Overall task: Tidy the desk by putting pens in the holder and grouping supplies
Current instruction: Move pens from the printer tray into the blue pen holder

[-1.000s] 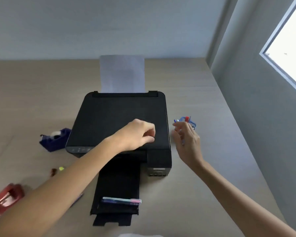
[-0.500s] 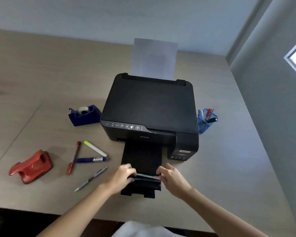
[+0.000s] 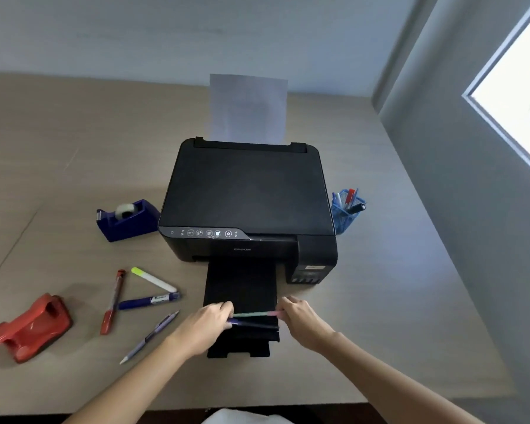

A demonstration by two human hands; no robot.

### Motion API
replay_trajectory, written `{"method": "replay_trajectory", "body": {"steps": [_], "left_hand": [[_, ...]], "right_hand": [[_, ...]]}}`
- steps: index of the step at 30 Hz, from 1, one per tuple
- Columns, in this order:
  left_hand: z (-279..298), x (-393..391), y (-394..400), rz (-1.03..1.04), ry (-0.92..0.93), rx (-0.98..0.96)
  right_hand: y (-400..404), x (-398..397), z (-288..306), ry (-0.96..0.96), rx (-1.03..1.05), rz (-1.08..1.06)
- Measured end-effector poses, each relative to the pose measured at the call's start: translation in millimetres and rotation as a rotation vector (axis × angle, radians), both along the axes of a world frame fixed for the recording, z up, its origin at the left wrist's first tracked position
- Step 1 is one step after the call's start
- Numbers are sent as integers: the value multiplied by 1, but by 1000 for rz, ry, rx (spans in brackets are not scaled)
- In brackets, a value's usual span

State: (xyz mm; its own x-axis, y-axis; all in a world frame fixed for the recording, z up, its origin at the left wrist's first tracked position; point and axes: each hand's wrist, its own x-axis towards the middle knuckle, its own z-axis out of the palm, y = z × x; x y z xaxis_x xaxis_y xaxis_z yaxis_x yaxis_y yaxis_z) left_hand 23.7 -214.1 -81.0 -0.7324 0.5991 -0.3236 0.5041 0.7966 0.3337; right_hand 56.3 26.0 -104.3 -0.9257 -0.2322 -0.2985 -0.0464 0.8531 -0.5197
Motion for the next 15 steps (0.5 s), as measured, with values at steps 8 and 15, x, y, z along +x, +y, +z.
{"method": "replay_trajectory", "body": {"steps": [8,15], "left_hand": [[75,-35,35,65,56,408],[158,-100,149,95,325,620]], "right_hand": [[124,25,39,162,-154,-316],[251,4,86,345,-211,-813]]}}
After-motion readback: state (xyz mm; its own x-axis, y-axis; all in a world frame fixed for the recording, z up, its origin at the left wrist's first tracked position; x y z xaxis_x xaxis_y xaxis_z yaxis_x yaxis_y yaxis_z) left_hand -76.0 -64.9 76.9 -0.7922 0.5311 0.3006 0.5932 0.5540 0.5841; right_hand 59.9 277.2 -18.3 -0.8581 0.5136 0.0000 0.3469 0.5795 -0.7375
